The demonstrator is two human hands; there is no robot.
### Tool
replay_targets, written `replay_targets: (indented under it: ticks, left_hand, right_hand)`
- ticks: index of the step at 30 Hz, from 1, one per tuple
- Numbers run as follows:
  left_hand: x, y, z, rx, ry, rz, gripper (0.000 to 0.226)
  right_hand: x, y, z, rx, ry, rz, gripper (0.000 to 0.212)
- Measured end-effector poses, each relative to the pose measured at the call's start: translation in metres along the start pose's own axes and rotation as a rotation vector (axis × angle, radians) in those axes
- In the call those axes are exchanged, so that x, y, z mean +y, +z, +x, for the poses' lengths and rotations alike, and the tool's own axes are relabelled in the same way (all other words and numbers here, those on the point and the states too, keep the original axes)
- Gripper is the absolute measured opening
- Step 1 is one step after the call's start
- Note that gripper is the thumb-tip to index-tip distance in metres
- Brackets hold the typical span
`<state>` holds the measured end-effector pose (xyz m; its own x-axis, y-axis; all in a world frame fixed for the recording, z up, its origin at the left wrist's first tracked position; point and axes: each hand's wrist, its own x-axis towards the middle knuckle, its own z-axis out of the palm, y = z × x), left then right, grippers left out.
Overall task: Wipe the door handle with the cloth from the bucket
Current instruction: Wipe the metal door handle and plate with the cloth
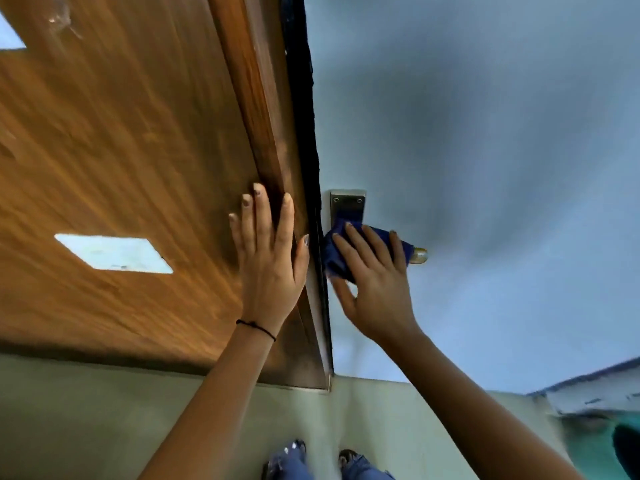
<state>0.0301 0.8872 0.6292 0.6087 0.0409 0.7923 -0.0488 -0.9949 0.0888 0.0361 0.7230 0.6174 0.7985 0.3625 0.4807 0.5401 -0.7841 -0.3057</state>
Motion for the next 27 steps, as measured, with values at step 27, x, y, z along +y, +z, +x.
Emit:
replay_targets:
  ticks: [27]
  left_hand:
    - [-0.046, 0.029, 0.003, 0.107, 0.295, -0.079, 0.082]
  right_hand:
    - [0.002, 0.000, 0.014, 0.034, 0.197, -0.259, 0.047]
